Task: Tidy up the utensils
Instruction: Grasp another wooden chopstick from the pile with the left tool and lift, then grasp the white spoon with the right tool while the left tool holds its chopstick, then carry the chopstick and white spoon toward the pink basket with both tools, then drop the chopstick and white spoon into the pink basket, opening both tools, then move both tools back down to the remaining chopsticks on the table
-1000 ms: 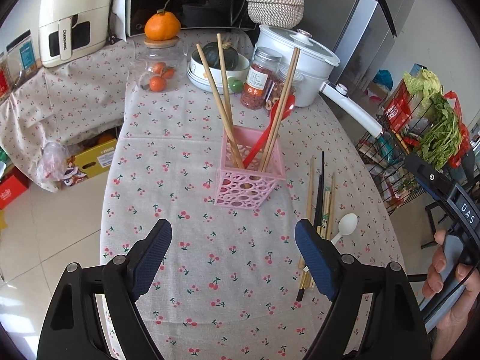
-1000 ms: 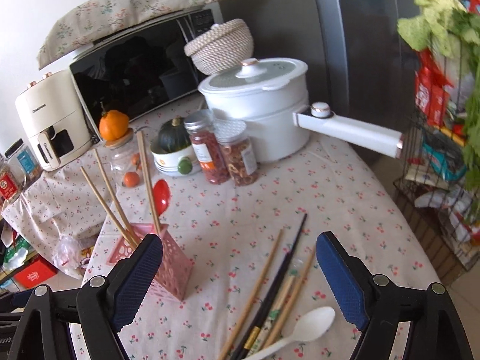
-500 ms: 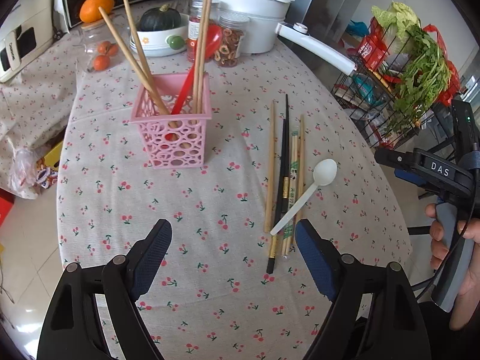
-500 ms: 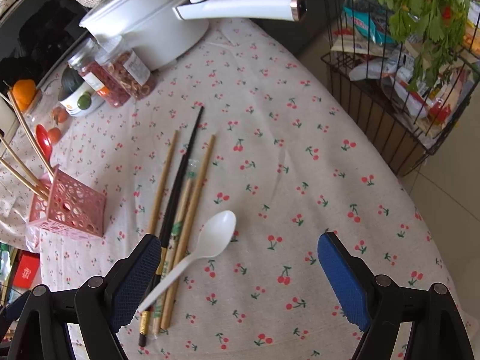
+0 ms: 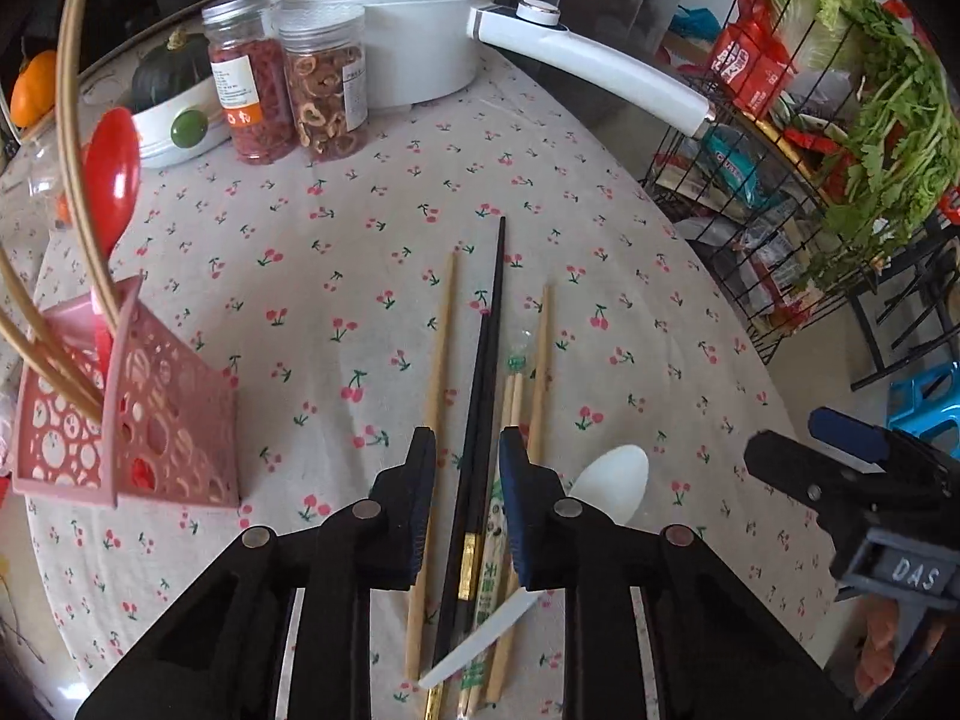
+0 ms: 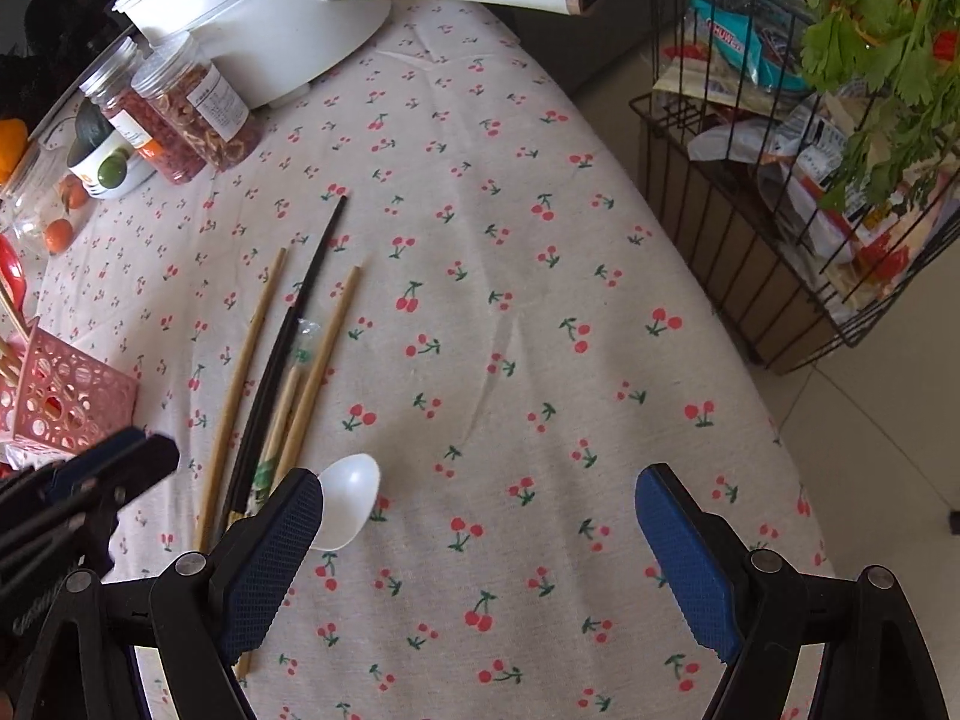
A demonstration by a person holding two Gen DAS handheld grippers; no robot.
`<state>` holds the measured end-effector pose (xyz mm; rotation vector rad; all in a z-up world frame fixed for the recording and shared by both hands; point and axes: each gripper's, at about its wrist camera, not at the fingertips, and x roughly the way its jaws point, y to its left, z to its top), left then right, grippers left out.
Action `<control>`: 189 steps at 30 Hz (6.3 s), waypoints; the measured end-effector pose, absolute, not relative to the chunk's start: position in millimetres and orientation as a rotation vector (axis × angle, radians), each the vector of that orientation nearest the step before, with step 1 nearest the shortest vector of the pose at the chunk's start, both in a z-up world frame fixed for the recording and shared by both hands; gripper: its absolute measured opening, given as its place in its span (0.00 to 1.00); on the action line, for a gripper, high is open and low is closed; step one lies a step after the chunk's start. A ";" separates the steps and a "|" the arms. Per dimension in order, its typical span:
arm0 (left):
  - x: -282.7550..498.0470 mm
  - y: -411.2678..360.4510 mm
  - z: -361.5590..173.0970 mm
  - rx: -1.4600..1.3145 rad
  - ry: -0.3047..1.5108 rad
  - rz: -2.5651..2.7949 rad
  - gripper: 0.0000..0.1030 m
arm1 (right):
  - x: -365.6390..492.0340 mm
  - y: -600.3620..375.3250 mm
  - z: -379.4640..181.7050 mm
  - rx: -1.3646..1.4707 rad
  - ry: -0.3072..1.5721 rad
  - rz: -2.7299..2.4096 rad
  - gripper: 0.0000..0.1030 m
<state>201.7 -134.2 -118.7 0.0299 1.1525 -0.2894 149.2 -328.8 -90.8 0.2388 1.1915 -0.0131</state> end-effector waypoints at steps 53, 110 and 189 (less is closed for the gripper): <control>87.8 8.4 -30.8 -0.066 0.921 -0.315 0.06 | 166.7 -280.9 -153.9 0.274 1.188 0.264 0.18; 167.4 49.9 -11.4 -0.095 0.603 -0.065 0.06 | 141.5 -142.0 24.4 0.026 0.391 0.181 0.04; 236.9 -156.3 -163.9 0.005 1.183 -0.159 0.11 | 182.1 -350.1 -133.1 0.201 1.246 -0.078 0.79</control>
